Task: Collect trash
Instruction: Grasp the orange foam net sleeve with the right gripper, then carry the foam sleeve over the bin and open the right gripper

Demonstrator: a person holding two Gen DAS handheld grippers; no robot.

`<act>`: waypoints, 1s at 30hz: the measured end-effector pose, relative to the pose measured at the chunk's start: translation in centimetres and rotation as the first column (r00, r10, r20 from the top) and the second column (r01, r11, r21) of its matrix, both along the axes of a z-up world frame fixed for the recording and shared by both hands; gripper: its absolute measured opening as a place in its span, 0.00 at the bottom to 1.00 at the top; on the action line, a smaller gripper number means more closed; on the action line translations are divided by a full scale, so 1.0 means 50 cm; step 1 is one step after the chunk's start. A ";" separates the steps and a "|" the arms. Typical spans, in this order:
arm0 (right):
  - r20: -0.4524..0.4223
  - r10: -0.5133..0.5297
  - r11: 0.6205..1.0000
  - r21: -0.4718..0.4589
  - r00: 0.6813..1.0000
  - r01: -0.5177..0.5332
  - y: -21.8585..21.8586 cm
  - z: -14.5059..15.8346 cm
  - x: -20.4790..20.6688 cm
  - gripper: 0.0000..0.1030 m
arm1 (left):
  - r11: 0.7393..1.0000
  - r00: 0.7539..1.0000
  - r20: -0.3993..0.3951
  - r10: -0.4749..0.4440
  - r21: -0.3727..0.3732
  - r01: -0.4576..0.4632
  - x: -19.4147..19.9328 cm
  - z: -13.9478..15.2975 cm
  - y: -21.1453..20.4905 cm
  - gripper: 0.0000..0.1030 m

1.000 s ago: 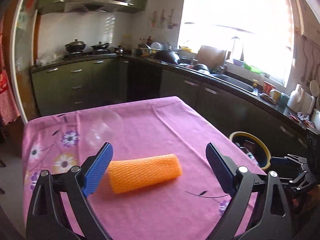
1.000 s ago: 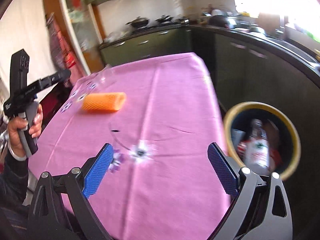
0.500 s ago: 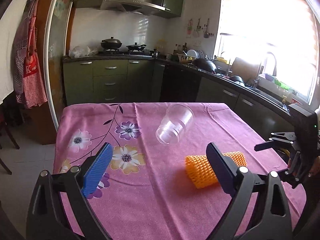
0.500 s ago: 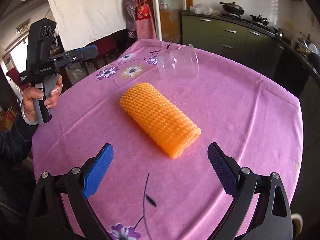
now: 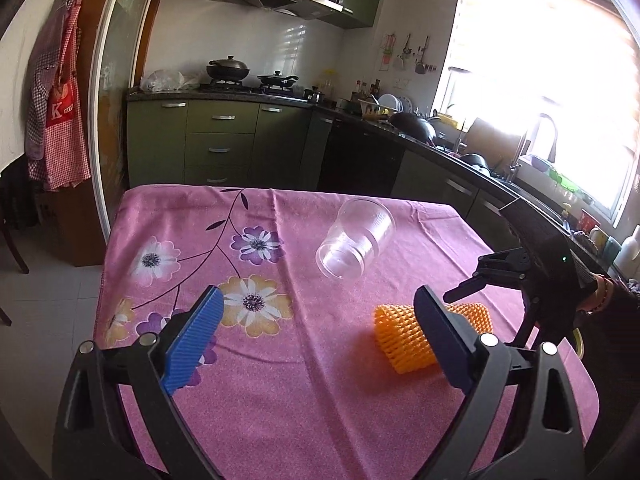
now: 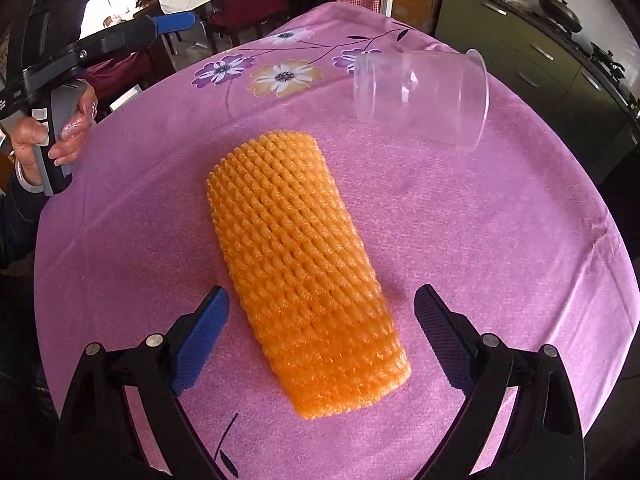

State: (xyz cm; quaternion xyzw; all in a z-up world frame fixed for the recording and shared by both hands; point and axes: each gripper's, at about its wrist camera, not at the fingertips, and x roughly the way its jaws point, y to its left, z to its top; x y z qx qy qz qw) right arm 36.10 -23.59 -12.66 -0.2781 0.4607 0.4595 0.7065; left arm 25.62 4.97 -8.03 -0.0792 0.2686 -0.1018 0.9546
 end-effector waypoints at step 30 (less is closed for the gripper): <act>-0.153 -0.514 0.808 0.245 0.844 0.536 -0.323 0.128 -0.137 0.14 | 0.998 1.000 -0.007 -0.031 0.052 0.031 -0.002 -0.009 -0.025 0.89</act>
